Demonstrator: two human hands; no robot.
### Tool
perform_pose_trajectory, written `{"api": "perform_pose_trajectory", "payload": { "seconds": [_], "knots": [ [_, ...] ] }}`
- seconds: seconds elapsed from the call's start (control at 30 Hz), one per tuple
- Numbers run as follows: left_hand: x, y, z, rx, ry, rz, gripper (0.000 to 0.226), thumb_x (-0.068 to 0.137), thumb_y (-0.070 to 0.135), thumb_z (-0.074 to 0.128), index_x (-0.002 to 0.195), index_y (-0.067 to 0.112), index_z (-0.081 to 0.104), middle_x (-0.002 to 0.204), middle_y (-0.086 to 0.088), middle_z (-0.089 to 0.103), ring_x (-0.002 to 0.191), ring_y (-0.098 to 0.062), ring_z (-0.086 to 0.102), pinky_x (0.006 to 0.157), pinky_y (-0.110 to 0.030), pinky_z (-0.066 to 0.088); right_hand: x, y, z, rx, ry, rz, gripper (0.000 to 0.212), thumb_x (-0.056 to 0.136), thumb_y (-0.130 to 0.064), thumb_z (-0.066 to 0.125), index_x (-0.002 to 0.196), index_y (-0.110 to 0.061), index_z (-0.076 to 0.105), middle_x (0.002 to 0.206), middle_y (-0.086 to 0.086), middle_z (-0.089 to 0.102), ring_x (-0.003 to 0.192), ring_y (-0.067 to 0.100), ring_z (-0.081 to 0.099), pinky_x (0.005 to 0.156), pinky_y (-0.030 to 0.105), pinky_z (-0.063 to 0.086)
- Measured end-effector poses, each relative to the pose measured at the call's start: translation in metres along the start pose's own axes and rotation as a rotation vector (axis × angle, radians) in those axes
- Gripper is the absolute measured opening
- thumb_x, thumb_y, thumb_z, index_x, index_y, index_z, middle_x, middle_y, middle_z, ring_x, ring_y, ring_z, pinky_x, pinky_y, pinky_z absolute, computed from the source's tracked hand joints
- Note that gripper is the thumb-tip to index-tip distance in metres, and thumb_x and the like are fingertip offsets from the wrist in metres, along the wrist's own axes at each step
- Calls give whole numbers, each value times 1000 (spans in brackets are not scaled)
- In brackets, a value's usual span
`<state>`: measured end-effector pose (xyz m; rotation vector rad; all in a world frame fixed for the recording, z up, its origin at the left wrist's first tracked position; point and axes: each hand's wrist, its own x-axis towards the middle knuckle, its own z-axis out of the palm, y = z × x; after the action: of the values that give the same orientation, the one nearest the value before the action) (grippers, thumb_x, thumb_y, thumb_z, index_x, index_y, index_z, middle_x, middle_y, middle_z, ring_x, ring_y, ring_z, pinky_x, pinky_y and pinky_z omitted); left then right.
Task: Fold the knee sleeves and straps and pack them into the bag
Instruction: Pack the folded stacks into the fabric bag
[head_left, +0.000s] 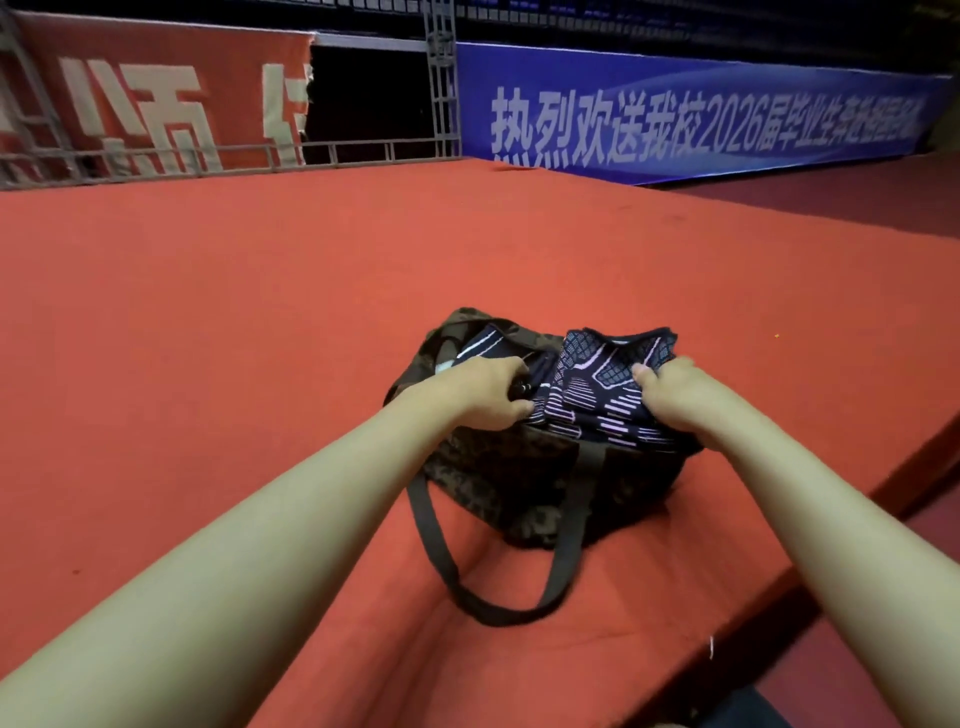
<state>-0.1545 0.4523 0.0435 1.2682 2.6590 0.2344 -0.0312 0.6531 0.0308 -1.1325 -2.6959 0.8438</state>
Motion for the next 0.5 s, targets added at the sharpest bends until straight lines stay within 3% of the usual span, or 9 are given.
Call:
{"api": "perform_pose_trajectory", "payload": {
  "seconds": [0.1, 0.2, 0.27, 0.33, 0.43, 0.5],
  "knots": [
    [-5, 5, -1, 73, -4, 4, 63, 100, 49, 59, 153, 18, 42, 145, -10, 59, 135, -30, 54, 103, -34, 43, -7, -17, 8, -138, -63, -19, 47, 112, -29, 35, 144, 3, 49, 146, 27, 50, 135, 43, 49, 107, 44, 41],
    [-8, 21, -7, 120, 10, 45, 53, 97, 37, 60, 143, 15, 49, 129, -13, 65, 123, -33, 60, 86, -35, 47, -4, -21, 4, -86, -208, 31, 48, 110, -31, 40, 144, 2, 50, 146, 22, 55, 132, 38, 55, 110, 41, 45],
    [-12, 35, -5, 146, 104, 104, 29, 92, 23, 58, 117, 9, 55, 114, -15, 66, 111, -36, 62, 77, -36, 48, -2, -12, -5, 89, -319, 49, 39, 105, -31, 48, 130, -5, 62, 124, 19, 71, 115, 36, 69, 105, 51, 53],
    [-15, 46, 3, 148, 238, 168, 21, 86, 14, 57, 105, 9, 51, 113, -15, 62, 109, -36, 57, 83, -44, 50, 0, -2, -9, 163, -395, 69, 25, 102, -27, 54, 115, -10, 67, 106, 17, 78, 103, 36, 75, 100, 60, 53],
    [-15, 57, 21, 71, 431, 321, 58, 80, 20, 52, 136, 9, 47, 132, -13, 49, 116, -36, 49, 95, -49, 49, 1, 1, -10, 47, -473, 83, 30, 101, -26, 50, 122, -10, 63, 110, 17, 76, 103, 37, 74, 98, 63, 55],
    [-14, 61, 32, 180, 395, 366, 71, 81, 33, 52, 151, 20, 42, 154, -13, 36, 137, -37, 37, 109, -52, 40, 2, -6, -10, -35, -476, 84, 31, 103, -23, 42, 121, -4, 60, 113, 21, 73, 100, 40, 73, 88, 62, 59]
  ]
}}
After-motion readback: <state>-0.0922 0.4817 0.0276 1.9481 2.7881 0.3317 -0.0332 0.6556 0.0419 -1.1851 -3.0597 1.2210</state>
